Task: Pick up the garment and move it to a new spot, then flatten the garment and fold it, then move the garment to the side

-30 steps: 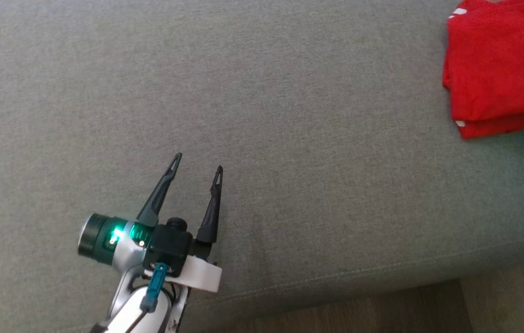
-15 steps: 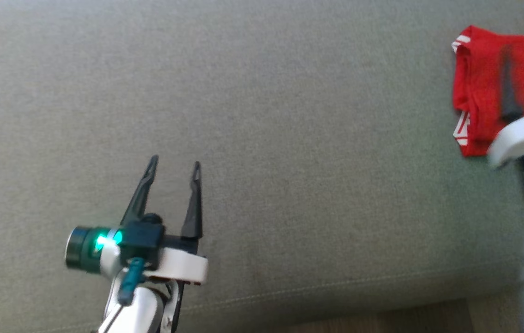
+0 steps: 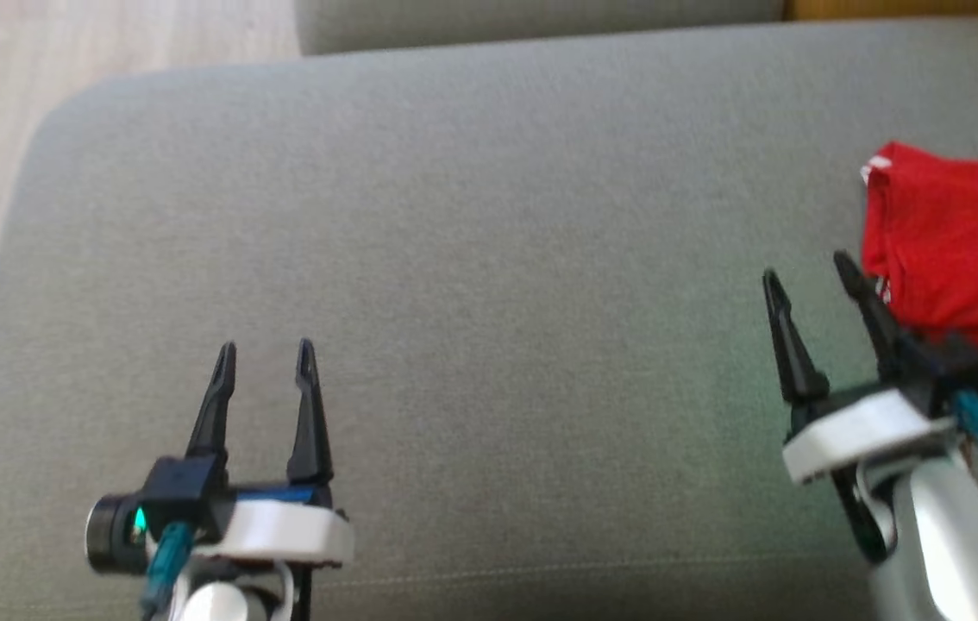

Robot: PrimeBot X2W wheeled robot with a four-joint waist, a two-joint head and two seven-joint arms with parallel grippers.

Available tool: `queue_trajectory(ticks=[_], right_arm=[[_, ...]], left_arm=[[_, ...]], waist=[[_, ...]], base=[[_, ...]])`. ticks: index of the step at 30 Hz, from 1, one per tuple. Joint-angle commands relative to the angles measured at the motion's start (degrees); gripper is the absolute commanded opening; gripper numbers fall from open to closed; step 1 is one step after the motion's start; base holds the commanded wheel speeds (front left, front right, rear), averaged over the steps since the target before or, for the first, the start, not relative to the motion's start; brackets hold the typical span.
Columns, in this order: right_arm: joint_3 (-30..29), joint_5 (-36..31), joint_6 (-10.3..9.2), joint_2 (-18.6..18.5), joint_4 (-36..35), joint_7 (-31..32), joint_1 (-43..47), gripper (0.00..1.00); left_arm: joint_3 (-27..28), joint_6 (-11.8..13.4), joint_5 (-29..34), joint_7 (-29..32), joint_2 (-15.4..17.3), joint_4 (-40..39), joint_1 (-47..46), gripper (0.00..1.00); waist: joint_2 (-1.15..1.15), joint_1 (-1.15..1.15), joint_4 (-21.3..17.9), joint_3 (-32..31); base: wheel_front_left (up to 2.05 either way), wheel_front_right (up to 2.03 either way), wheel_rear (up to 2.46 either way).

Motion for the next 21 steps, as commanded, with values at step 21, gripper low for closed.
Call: queue_trajectory(ticks=[21], right_arm=[[2.9,10.6,-0.02,0.5,-9.4,-0.6,15.2,1.00]], left_arm=[[7.4,-7.7,2.8,-0.7,-2.7,-0.5,7.3,1.00]], waist=[[0.00,0.01,0.6,-8.2]], base=[[0.00,0.00,0.00]])
